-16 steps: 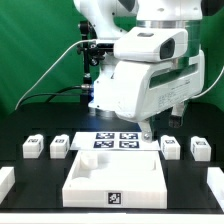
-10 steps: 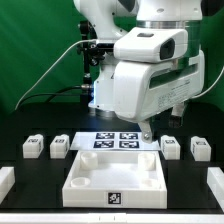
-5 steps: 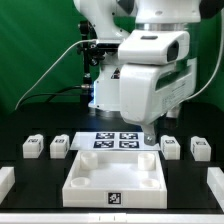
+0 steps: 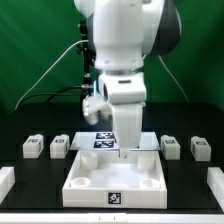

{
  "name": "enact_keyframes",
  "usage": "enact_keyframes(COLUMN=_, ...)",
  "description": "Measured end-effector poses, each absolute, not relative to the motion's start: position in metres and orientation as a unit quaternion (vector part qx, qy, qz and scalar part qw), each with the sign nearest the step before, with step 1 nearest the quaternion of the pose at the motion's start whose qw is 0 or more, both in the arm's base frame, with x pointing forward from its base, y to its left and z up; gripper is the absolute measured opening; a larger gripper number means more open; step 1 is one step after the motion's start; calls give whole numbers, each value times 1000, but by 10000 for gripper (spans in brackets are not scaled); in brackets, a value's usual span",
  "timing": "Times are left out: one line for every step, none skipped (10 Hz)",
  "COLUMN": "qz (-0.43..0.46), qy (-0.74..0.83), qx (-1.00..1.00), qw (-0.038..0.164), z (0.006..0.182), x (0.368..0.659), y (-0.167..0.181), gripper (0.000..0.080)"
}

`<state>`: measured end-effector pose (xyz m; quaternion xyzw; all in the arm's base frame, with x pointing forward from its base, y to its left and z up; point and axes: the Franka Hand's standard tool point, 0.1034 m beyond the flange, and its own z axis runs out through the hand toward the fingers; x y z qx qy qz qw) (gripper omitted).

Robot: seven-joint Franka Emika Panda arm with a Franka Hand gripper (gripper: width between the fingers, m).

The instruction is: Assemble one leg

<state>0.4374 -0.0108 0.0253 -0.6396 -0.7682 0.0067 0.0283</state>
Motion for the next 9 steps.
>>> enact_keyframes(qz=5, qy=-768, qx=-640, qw=31, z=16, x=439, y=-16, gripper=650)
enact_keyframes(qz=7, qy=-763, qx=-646, qw=35, z=10, x=439, y=-20, gripper=650)
enact_keyframes(qz=8, qy=-756, qx=-653, qw=36, z=9, x=439, y=-20, gripper=650)
enact_keyframes(qz=8, qy=-756, qx=-653, qw=36, z=9, x=439, y=-20, gripper=650)
enact_keyframes(qz=8, qy=-756, qx=-654, qw=36, z=9, x=439, y=-20, gripper=549)
enact_keyframes(qz=8, qy=-756, qx=-654, qw=36, z=9, x=439, y=-20, gripper=412)
enact_keyframes(qz=8, qy=-756, qx=-654, qw=36, z=9, x=439, y=-20, gripper=275)
enact_keyframes(qz=8, qy=-756, qx=-654, qw=36, z=9, x=438, y=-20, gripper=275)
enact_keyframes(qz=8, qy=-755, qx=-654, qw=36, z=9, x=438, y=-21, gripper=96)
